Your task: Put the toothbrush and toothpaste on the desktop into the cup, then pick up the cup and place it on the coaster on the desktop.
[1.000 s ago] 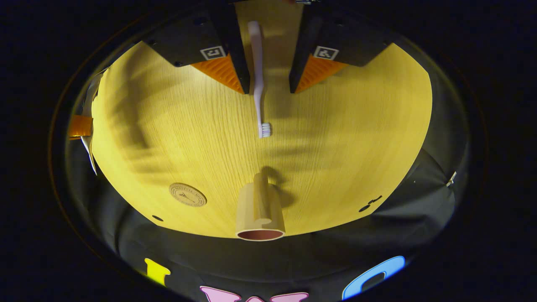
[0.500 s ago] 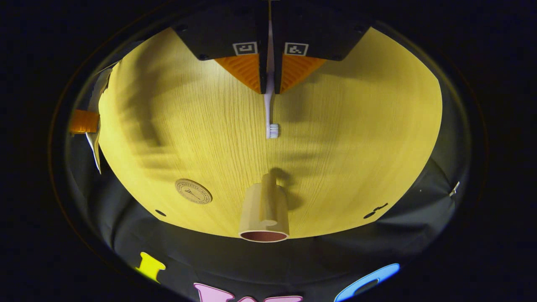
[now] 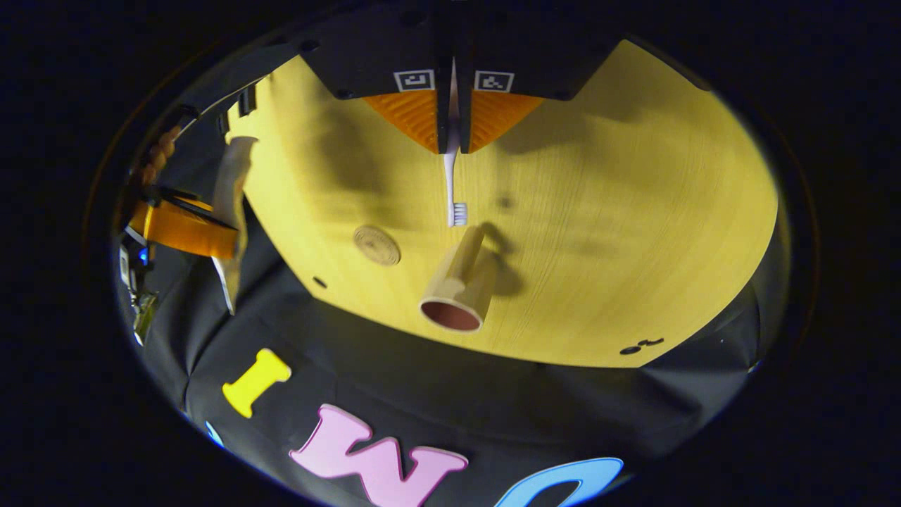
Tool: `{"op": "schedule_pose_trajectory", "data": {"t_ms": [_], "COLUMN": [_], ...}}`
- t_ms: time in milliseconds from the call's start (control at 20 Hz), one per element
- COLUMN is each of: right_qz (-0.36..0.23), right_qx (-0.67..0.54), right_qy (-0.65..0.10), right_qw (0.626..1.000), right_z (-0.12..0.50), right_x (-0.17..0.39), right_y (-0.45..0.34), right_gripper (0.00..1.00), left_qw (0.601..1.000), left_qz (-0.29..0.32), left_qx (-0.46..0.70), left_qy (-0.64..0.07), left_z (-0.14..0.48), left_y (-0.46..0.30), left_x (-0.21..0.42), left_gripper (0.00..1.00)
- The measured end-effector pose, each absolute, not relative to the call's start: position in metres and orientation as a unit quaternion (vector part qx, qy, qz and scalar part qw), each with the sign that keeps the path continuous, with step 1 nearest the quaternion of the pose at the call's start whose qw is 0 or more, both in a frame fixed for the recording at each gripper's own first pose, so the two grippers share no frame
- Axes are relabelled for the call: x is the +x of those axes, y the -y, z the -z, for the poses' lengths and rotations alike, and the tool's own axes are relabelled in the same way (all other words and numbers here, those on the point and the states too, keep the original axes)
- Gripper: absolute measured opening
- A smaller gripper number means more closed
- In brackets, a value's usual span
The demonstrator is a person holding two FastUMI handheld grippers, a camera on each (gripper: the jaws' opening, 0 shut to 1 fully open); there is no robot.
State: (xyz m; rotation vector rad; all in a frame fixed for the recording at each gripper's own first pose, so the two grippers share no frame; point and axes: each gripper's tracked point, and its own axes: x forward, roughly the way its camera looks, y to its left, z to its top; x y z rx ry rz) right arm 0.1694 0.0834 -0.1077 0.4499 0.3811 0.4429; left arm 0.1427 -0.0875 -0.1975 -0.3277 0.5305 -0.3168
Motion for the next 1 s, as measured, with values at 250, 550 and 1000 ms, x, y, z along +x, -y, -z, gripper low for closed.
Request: {"op": "schedule_pose_trajectory", "data": {"t_ms": [250, 550, 1000], "right_qz": [-0.253, -0.274, -0.259], "right_qx": [0.242, 0.224, 0.136], "right_qy": [-0.079, 0.003, -0.026], "right_qw": [0.933, 0.935, 0.956], "right_z": [0.055, 0.041, 0.111], "right_x": [0.237, 0.311, 0.351], "right_y": [-0.125, -0.187, -0.221], "right_gripper": [0.28, 0.28, 0.28], "left_qw": [0.956, 0.964, 0.960], "left_qz": [0.144, 0.133, 0.125], "left_qx": [-0.194, -0.219, -0.252], "left_qy": [-0.165, -0.067, 0.005], "left_z": [0.157, 0.120, 0.082], "left_y": [0.067, 0.047, 0.030], "left_x": [0.155, 0.158, 0.179], "left_gripper": [0.06, 0.06, 0.06]}}
